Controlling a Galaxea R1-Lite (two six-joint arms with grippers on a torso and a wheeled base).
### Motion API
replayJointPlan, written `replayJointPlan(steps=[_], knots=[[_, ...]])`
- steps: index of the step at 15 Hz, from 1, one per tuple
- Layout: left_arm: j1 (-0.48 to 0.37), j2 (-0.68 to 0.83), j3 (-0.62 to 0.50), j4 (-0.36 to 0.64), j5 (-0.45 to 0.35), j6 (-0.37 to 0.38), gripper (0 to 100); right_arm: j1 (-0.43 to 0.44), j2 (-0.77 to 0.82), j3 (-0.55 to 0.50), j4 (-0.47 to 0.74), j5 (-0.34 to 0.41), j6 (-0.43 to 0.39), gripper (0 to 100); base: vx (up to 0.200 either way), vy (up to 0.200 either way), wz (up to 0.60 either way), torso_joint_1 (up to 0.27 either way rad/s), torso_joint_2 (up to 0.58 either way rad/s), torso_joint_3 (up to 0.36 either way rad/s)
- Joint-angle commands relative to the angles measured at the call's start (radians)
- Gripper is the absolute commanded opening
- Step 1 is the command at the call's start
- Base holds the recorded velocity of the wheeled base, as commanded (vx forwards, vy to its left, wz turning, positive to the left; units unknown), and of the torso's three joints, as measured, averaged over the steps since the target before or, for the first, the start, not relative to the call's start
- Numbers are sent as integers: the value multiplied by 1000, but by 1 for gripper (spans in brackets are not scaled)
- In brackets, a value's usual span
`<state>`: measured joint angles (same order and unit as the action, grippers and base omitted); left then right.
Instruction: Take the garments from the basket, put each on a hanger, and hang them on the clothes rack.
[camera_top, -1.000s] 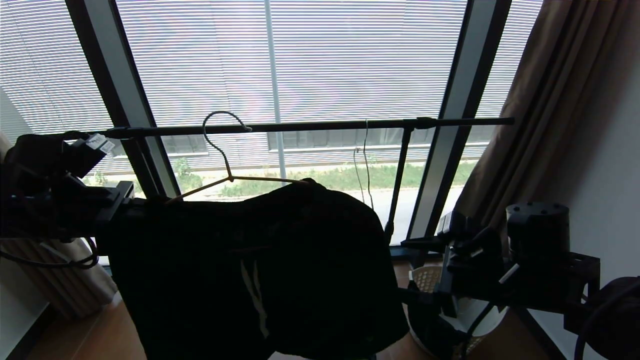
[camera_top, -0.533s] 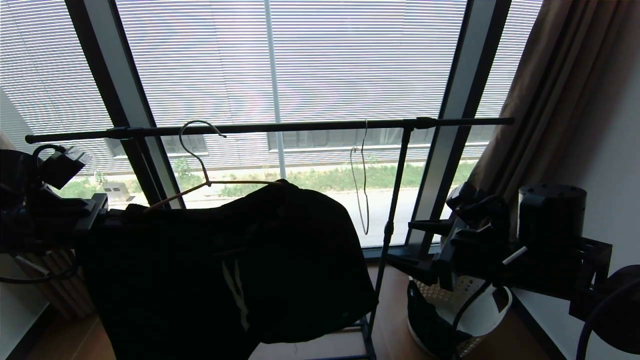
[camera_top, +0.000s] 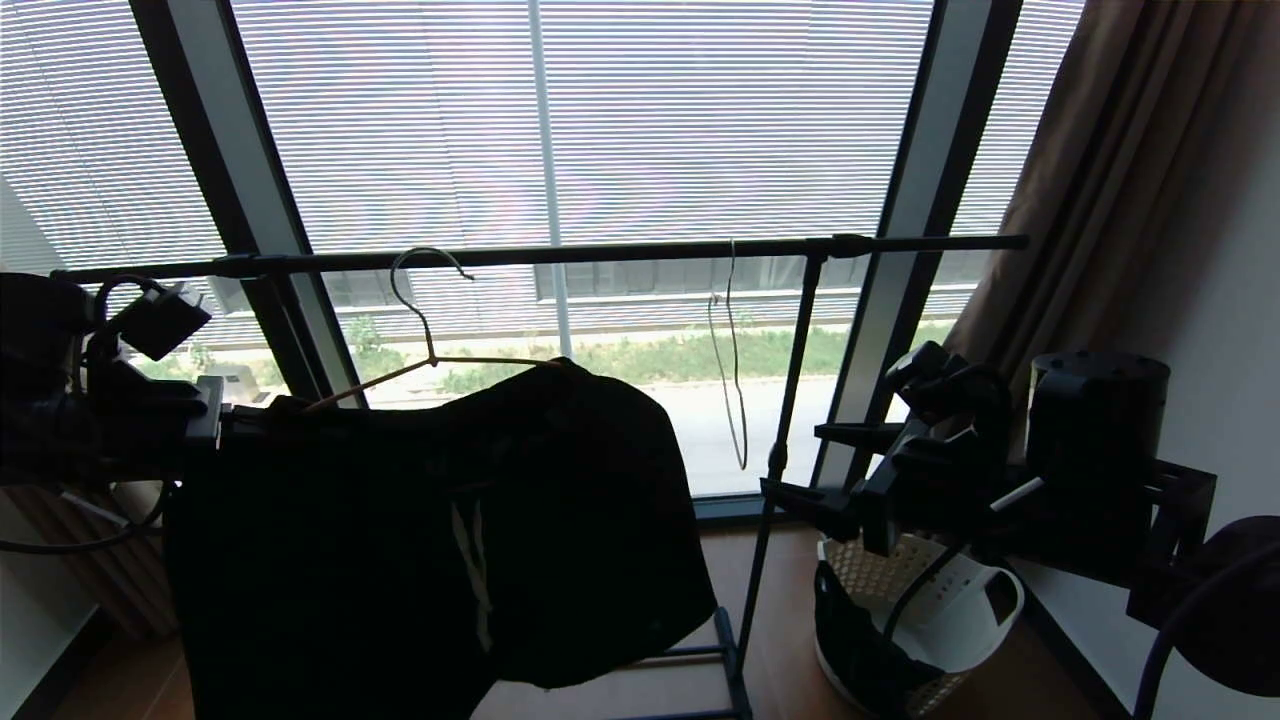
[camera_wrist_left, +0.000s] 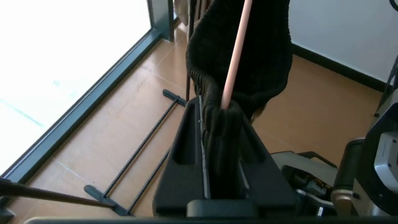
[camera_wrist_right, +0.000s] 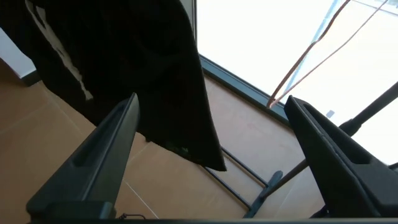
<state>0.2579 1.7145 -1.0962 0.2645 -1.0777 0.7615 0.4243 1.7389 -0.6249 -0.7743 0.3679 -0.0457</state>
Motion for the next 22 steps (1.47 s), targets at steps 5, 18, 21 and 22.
replayJointPlan(steps=[5,18,21,22], knots=[[-126,-1,16,-217,177,-310,0,5,4,-6,0,-3,0,100,0,0,0,0,0,0],[-468,-49,317,-706,849,-706,0,5,5,-13,1,-17,0,100,0,0,0,0,0,0],[-486,-47,338,-715,937,-706,0,5,7,-15,1,-17,0,100,0,0,0,0,0,0],[-486,-47,349,-737,935,-706,0,5,7,-13,1,-17,0,100,200,0,0,7,2,2]])
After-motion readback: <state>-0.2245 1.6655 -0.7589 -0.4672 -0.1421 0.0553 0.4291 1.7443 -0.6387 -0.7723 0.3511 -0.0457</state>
